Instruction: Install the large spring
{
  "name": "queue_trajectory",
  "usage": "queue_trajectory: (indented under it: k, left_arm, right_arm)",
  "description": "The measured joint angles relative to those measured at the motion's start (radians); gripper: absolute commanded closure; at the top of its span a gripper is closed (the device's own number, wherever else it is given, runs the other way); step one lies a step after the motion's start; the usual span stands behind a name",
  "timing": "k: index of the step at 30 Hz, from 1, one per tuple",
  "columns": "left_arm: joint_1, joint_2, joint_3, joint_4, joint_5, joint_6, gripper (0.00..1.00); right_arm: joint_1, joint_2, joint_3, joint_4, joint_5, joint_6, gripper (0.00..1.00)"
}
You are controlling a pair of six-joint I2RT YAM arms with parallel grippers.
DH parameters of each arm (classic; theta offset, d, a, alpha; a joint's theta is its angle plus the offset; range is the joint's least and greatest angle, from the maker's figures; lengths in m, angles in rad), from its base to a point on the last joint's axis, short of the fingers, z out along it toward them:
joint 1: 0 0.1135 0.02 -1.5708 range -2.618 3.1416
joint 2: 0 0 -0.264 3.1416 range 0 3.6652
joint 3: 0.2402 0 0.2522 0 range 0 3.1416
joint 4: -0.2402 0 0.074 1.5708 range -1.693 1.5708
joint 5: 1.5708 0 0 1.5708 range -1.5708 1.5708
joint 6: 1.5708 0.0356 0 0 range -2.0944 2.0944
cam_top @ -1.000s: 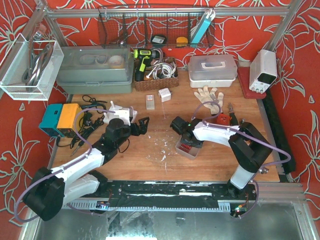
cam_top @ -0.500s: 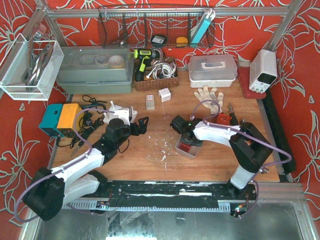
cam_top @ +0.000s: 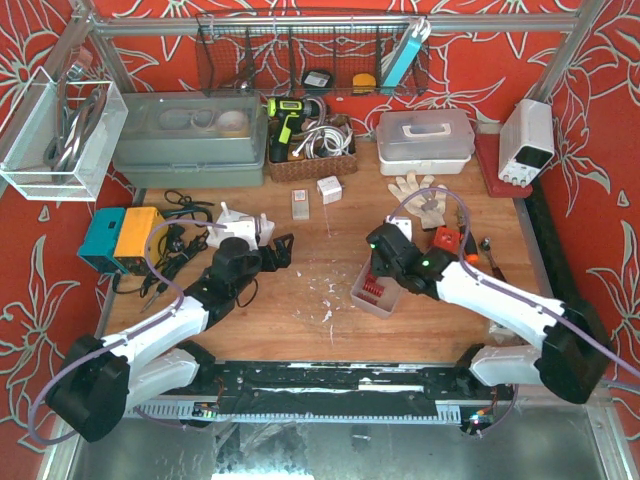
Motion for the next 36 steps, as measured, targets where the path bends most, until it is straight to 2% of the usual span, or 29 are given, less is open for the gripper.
queue_trajectory:
  k: [7,11,15,18,22,24,31,36]
  left_arm:
    - [0.0,0.006,0.032,-0.031,0.118,-0.046,0.22]
    - [0.0,-0.011,0.104,-0.061,0.25,-0.084,0.34]
    - [0.0,-0.06,0.181,-0.093,0.383,-0.106,0.42]
    - [-0.006,-0.055,0.253,-0.134,0.466,-0.103,0.43]
    - [-0.038,-0.035,0.304,-0.187,0.547,-0.085,0.39]
    - [-0.065,-0.014,0.319,-0.216,0.578,-0.069,0.4]
    - [-0.121,0.089,0.354,-0.314,0.637,-0.028,0.44]
    - [-0.132,0.123,0.364,-0.325,0.668,-0.021,0.48]
  right_arm:
    - [0.004,-0.186,-0.101,0.154,-0.087,-0.301,0.85]
    - [0.027,-0.267,-0.175,0.264,-0.139,-0.43,0.86]
    - [0.075,-0.331,-0.28,0.432,-0.199,-0.543,0.87]
    - [0.129,-0.351,-0.338,0.539,-0.22,-0.614,0.88]
    - [0.181,-0.328,-0.344,0.642,-0.225,-0.684,0.89]
    - [0.197,-0.315,-0.344,0.681,-0.225,-0.703,0.9]
    - [0.236,-0.278,-0.344,0.758,-0.22,-0.752,0.9]
    - [0.252,-0.256,-0.346,0.777,-0.219,-0.777,0.91]
